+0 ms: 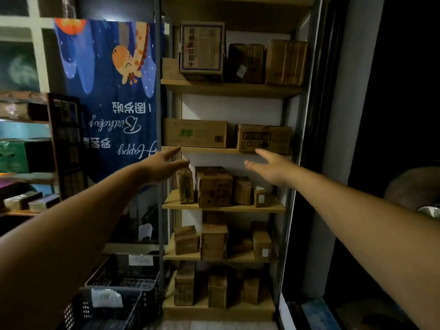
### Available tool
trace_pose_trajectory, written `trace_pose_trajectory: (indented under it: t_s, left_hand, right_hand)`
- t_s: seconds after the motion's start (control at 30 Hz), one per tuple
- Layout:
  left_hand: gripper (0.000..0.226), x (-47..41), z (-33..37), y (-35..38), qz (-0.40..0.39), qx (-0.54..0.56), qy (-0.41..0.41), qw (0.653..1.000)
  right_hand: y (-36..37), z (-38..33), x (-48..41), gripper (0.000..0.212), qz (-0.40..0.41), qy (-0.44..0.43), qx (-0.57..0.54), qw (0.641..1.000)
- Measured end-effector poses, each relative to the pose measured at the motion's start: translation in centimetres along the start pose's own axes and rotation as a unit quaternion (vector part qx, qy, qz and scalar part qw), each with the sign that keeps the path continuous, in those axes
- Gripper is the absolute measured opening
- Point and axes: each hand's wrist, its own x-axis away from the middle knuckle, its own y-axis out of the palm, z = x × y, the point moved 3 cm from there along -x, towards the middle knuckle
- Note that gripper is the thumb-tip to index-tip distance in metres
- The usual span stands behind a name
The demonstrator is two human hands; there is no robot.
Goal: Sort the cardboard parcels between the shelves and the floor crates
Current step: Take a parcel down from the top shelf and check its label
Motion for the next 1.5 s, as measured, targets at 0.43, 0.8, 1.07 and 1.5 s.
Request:
trace_pose_trajectory:
  t_s: [0.43, 0.8, 1.07, 1.5]
  left_hand:
    - [0.068, -11.2, -4.3, -4.7, 0.016, -0.024, 0.040, 0.999]
    - [0.069, -24.3, -10.1, -12.3, 0.037, -0.049, 0.071, 0.996]
    - [0.070, -33.5, -12.4, -12.5, 0.061, -0.071, 0.084, 0.992]
    - [0.070, -45.8, -13.5, -12.5, 0.104, -0.105, 0.074, 0.986]
  right_hand:
    - [4.2, -5.3, -10.1, 0.073, 0.034, -0.059, -0.010, 0.998]
    - [9.4, -13.5, -21.8, 0.073, 0.066, -0.086, 0.001, 0.994]
    - [12.0, -15.5, -31.7, 0.073, 0.067, -0.119, 0.019, 0.991]
    - [12.9, -17.6, -46.5, 0.075, 0.088, -0.185, 0.026, 0.978]
